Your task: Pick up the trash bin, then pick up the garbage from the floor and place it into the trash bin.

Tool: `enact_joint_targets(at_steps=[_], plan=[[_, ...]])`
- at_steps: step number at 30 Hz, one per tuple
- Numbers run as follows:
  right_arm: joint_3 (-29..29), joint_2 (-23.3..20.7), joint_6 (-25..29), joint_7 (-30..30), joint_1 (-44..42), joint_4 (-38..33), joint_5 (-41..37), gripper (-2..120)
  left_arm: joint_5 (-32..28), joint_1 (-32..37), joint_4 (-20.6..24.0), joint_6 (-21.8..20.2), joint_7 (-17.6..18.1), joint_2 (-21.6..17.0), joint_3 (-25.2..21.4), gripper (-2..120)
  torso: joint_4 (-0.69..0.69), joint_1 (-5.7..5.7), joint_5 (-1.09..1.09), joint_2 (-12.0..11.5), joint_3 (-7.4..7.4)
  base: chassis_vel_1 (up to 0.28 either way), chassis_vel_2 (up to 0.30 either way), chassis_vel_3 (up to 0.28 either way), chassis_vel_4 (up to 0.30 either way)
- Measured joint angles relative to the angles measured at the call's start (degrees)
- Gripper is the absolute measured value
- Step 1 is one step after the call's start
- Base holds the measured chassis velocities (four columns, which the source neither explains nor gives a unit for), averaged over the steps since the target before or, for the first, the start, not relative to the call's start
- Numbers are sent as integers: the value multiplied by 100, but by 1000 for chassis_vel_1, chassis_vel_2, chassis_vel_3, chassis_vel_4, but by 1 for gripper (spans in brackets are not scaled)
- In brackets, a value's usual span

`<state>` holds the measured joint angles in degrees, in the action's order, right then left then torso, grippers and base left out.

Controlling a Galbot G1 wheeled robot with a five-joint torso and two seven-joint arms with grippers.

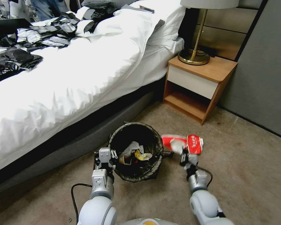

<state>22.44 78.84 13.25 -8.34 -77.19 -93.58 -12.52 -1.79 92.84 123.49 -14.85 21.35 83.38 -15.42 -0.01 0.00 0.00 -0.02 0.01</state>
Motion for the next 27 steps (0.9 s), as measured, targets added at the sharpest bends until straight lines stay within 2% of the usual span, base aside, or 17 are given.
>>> enact_joint_targets(at_steps=[2,8,10,12,15,19,24,27], plan=[[23,-3,322,240,-1,-807,-169,0,4,3,0,3,-1,1,8,0,1,0,-1,1,-1,0,0,0,0],[-166,36,760,739,-130,-1532,-135,0,24,9,-52,13,-1,14,28,0,1,0,-1,1,-1,0,0,0,0],[-352,40,1061,1219,-268,-1817,7,0,31,10,-59,18,-2,25,45,0,1,0,0,1,-1,0,0,0,0],[-373,40,1100,1269,-286,-1837,37,0,31,9,-59,19,-2,25,46,0,1,0,-1,1,-1,0,0,0,0],[-725,14,1460,1681,-591,-1919,502,0,31,3,-59,19,-3,19,44,0,0,0,-1,1,-1,0,0,0,0],[-1142,-6,1671,1759,-843,-1675,851,0,29,-1,-59,20,-3,16,43,0,1,0,-1,1,-1,0,0,0,0],[-1392,8,1775,1762,-947,-1387,1057,0,29,-2,-57,20,-3,20,45,0,0,0,-1,1,-1,0,0,0,0],[-1445,-1,1787,1750,-951,-1240,1094,0,29,-2,-55,19,-4,23,46,0,3,0,-14,2,-1,0,0,0,0]])
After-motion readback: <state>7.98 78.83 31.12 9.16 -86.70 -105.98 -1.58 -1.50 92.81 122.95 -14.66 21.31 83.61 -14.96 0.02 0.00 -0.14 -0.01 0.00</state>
